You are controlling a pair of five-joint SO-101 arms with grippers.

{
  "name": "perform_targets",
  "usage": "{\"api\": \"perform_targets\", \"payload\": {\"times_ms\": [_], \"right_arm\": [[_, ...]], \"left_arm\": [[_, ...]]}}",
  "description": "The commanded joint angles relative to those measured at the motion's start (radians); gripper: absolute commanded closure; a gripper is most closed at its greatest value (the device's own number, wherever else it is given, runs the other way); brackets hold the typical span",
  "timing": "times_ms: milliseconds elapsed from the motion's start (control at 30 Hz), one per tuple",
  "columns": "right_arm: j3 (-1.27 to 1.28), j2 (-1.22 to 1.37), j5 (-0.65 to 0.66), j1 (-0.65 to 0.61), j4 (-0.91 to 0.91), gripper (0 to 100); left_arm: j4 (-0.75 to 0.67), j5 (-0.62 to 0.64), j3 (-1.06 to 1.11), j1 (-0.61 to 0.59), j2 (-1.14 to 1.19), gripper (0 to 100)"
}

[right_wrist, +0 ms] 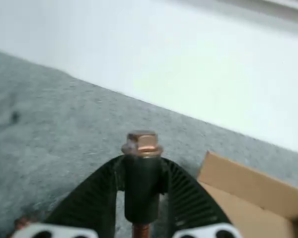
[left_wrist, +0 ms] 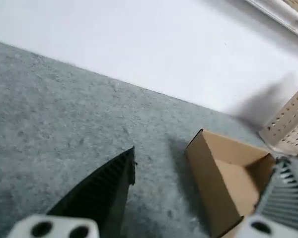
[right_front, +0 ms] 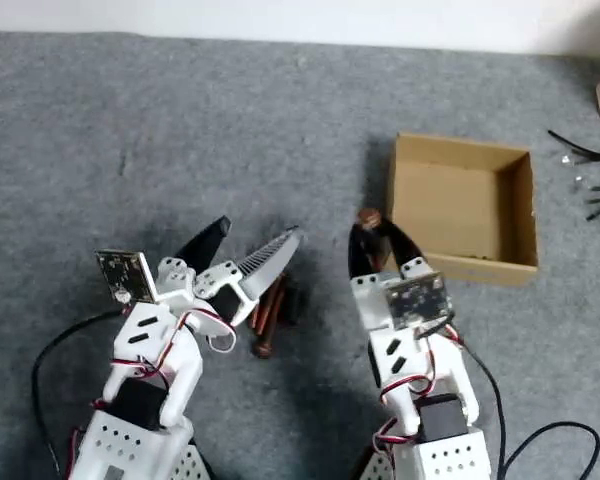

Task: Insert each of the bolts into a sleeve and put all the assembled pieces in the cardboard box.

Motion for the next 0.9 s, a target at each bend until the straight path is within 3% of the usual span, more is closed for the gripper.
{"api": "perform_targets", "payload": {"times_ms": [0,133,267,533,667,867], "right_arm": [[0.143,-0.016,-0.028,0.062,-0.038,99.3],[0.143,-0.016,-0.021,0.102,0.019,98.9],[0.143,-0.018,-0.026,0.143,0.035,98.9],[0.143,-0.016,-0.018,0.145,-0.036,98.9],[0.116,-0.015,0.087,0.14,-0.004,98.8],[0.013,-0.013,0.037,0.14,0.042,98.8]], "left_arm": [[0.002,-0.018,0.022,0.019,0.002,63],[0.002,-0.038,0.022,0.018,0.001,79],[-0.003,-0.17,0.022,0.018,-0.007,100],[0.0,-0.209,0.022,-0.065,0.001,99],[0.002,-0.209,0.022,-0.073,0.002,99],[0.002,-0.213,0.022,-0.073,0.002,99]]}}
